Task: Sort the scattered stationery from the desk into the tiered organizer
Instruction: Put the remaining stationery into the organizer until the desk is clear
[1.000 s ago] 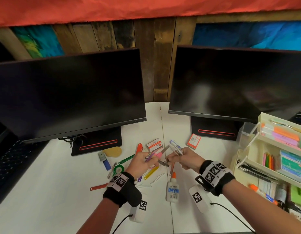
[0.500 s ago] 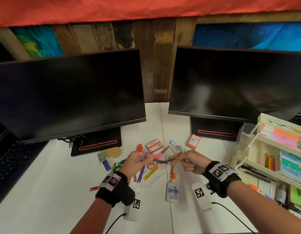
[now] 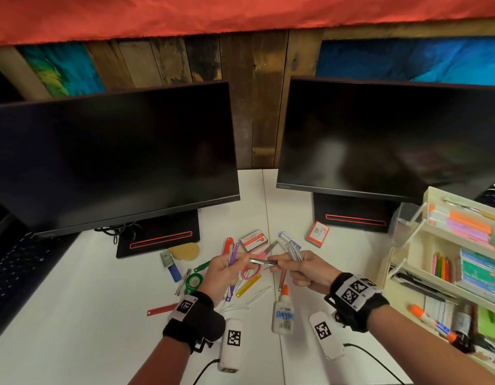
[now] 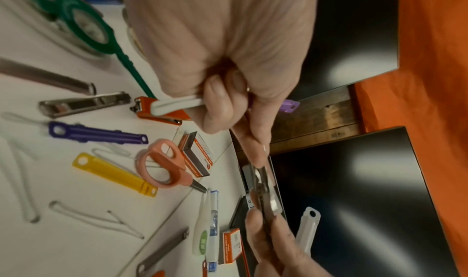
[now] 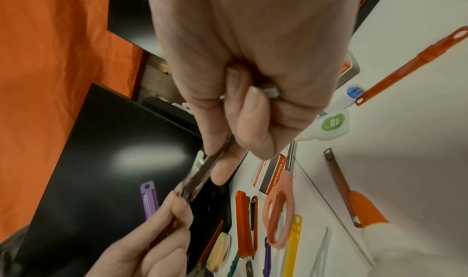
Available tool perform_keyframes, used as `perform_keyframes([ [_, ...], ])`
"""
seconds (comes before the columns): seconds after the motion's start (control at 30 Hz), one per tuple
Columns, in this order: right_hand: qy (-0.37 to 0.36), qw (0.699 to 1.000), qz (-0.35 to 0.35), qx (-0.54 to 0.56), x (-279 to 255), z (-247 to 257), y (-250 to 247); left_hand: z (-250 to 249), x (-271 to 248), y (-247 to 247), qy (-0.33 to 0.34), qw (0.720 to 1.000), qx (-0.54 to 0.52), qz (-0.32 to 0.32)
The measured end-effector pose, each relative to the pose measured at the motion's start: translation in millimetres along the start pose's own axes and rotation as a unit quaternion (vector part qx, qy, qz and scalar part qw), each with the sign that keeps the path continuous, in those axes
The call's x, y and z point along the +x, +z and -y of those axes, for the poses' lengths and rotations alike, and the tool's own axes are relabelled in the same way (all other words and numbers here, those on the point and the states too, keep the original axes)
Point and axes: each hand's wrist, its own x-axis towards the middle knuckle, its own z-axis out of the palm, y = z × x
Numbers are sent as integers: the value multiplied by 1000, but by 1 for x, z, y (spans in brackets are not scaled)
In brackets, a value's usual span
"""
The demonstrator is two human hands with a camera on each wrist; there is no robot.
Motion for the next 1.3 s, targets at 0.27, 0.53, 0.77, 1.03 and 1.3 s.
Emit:
perform_keyframes([
  [0.27,-37,986,-48,-155,-2,-5,12,-4,2,5,44,997,-16,-57],
  [0.53,-30,978,-59,-196,1,-6,18,-14,5,6,13,996,-56,-63],
  [0.77,-1,981,-169,96,13,-15,0,12,18,-12,-43,982,-170,-69],
  [1.03,81,960,-201,177,20,-20,-6,33,18,-17,-132,988,-65,-48],
  [1.3,106,947,-260,153,34,-16,-8,35,9,-18,-130,991,-12,-42],
])
